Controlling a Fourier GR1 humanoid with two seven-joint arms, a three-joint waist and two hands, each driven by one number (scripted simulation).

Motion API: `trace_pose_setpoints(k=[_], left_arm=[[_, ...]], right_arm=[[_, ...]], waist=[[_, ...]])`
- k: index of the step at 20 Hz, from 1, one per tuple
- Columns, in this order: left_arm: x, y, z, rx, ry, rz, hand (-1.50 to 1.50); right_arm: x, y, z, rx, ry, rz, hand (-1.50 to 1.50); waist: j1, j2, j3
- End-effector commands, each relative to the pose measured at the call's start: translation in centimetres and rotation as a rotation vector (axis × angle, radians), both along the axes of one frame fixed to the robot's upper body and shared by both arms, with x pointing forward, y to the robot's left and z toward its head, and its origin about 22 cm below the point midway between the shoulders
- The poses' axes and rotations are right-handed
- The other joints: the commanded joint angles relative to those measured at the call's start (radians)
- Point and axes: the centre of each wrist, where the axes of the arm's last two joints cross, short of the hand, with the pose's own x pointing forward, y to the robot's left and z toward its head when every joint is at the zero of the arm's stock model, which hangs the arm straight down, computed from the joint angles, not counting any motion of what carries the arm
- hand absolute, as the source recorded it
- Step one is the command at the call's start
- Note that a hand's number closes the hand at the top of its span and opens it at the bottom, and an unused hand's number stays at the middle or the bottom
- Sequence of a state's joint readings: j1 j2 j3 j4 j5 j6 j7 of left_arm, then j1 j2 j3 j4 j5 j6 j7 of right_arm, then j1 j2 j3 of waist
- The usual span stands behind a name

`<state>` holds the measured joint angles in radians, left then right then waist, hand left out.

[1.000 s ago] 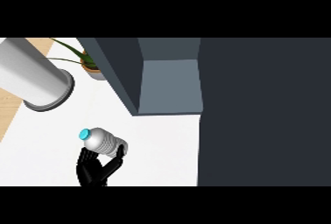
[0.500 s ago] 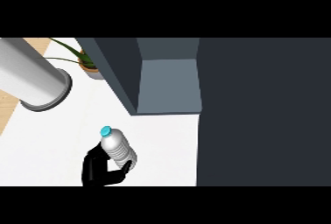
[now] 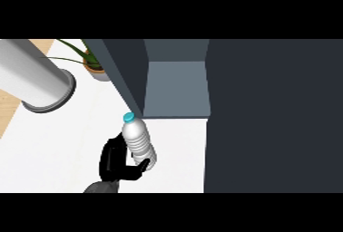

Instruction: Pick up the bottled water, place it into the cabinet and close the cabinet

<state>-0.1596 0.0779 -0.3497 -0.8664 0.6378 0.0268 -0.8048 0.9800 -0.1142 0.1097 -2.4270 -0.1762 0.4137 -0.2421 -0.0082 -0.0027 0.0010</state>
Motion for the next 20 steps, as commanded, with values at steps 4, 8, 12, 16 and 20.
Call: trace_pose_setpoints(k=[4, 8, 12, 16, 20], left_arm=[[3.6, -4.7, 5.0, -0.008, -0.014, -0.034, 1.5], [5.9, -6.0, 7.8, 0.125, -0.061, -0.035, 1.5], [7.1, -8.8, 10.6, 0.183, -0.082, -0.049, 1.5], [9.0, -8.6, 12.1, 0.188, -0.061, -0.045, 1.5], [10.9, -11.9, 15.0, 0.282, -0.065, -0.022, 1.5]], right_arm=[[-0.4, -0.2, 3.3, 0.023, -0.054, 0.006, -1.5], [0.8, -0.6, 1.8, 0.03, -0.063, 0.01, -1.5], [0.9, -0.3, 2.3, 0.035, -0.05, 0.0, -1.5], [0.5, 0.0, 2.6, 0.03, -0.044, -0.013, -1.5], [0.4, -0.7, 1.0, 0.037, -0.065, -0.013, -1.5]], waist=[[-0.002, 0.0, -0.001], [-0.002, 0.001, 0.0], [-0.004, 0.002, -0.001], [-0.004, 0.002, -0.001], [-0.027, 0.002, -0.001]])
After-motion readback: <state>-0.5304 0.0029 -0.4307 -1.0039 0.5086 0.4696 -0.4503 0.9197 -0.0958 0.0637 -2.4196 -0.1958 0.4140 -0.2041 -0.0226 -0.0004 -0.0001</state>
